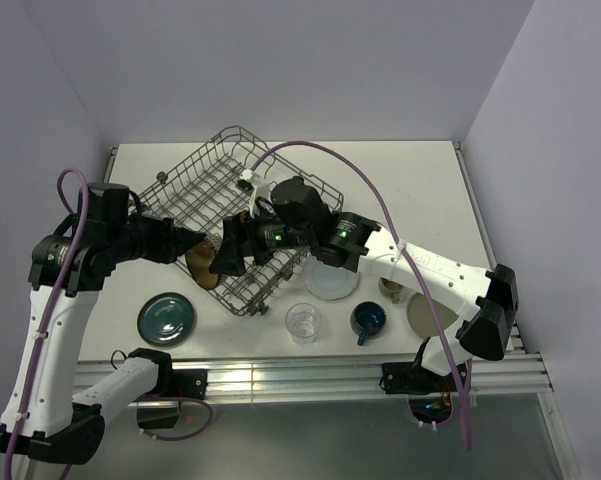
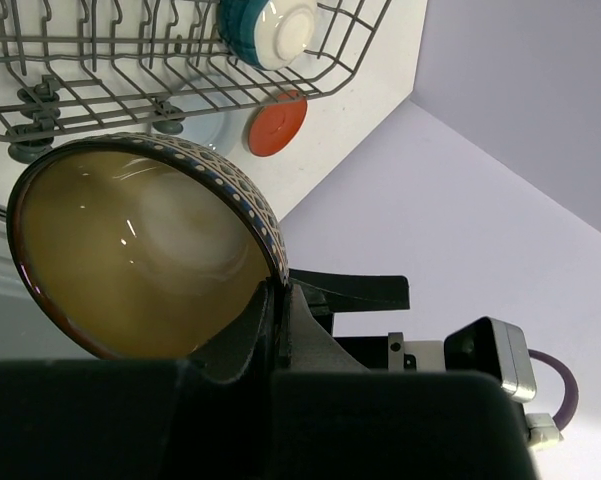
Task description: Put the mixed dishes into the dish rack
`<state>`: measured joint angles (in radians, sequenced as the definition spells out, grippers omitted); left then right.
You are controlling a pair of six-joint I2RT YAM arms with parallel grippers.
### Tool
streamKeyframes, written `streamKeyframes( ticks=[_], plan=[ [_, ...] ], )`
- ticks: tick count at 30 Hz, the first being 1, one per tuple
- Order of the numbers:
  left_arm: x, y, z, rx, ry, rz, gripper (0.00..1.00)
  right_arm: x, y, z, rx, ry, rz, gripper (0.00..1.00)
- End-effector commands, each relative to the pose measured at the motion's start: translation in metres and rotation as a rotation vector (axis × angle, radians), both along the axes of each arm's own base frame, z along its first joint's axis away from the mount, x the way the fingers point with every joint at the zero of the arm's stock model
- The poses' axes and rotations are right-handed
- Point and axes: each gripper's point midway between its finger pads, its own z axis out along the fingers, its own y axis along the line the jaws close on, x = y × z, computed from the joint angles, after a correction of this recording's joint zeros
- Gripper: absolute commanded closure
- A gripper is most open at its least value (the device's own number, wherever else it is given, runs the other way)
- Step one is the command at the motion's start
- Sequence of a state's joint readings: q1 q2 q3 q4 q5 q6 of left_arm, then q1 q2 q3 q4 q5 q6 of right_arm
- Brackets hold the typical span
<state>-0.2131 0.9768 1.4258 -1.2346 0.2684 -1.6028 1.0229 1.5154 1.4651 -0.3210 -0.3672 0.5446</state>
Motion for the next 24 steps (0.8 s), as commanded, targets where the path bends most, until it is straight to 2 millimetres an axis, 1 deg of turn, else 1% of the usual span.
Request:
streamKeyframes(
  ticks=[1, 2, 3, 4, 7, 8, 9, 11, 16, 17, 20, 21, 22, 23, 24],
  plan=[
    [-0.0034, -0.0072, 0.0342, -0.074, -0.111, -0.02, 1.0, -0.004, 0.0052, 0.0208, 0.094, -0.021, 0.036, 0.06],
    [-0.0045, -0.007, 0.0346, -0.075, -0.114, -0.02, 1.0, -0.0052, 0.0043, 0.0239, 0.106, -0.022, 0.041, 0.07],
    [-0.0048, -0.0072, 0.0328, -0.075, -0.109, -0.021, 1.0, -0.0059, 0.0041, 0.0206, 0.105, -0.012, 0.043, 0.08],
    [-0.0053, -0.0073, 0.0322, -0.076, -0.108, -0.021, 1.0, -0.0063, 0.0045, 0.0239, 0.12, -0.015, 0.048, 0.09],
    [-0.006, -0.0076, 0.0337, -0.083, -0.115, -0.021, 1.0, -0.0074, 0.0048, 0.0209, 0.119, -0.003, 0.057, 0.1],
    [-0.0062, -0.0076, 0.0343, -0.084, -0.118, -0.021, 1.0, -0.0082, 0.0043, 0.0227, 0.125, 0.0, 0.057, 0.1],
    [-0.0067, -0.0077, 0.0352, -0.084, -0.12, -0.023, 1.0, -0.0088, 0.0045, 0.0196, 0.124, 0.005, 0.059, 0.1],
    [-0.0077, -0.0075, 0.0349, -0.082, -0.121, -0.025, 1.0, -0.0107, 0.0041, 0.0229, 0.142, 0.007, 0.067, 0.11],
    [-0.0102, -0.0079, 0.0319, -0.091, -0.115, -0.024, 1.0, -0.011, 0.0027, 0.0262, 0.161, 0.004, 0.067, 0.21],
    [-0.0106, -0.0078, 0.0323, -0.092, -0.118, -0.024, 1.0, -0.011, 0.0024, 0.0273, 0.166, 0.005, 0.068, 0.26],
    [-0.0119, -0.0078, 0.0312, -0.091, -0.116, -0.027, 1.0, -0.01, 0.0025, 0.0254, 0.161, 0.003, 0.064, 0.65],
    [-0.0122, -0.0077, 0.0309, -0.09, -0.116, -0.028, 1.0, -0.0073, 0.0021, 0.0264, 0.159, -0.001, 0.055, 0.93],
    [-0.0123, -0.0074, 0.03, -0.089, -0.115, -0.026, 1.0, -0.0073, 0.0018, 0.0248, 0.152, 0.001, 0.055, 1.0],
    [-0.0123, -0.0081, 0.0307, -0.094, -0.12, -0.029, 1.0, -0.0064, 0.002, 0.0242, 0.149, 0.002, 0.053, 1.0],
    [-0.0122, -0.0091, 0.0265, -0.099, -0.113, -0.032, 1.0, -0.0061, 0.0018, 0.0247, 0.148, -0.004, 0.051, 1.0]
  ],
)
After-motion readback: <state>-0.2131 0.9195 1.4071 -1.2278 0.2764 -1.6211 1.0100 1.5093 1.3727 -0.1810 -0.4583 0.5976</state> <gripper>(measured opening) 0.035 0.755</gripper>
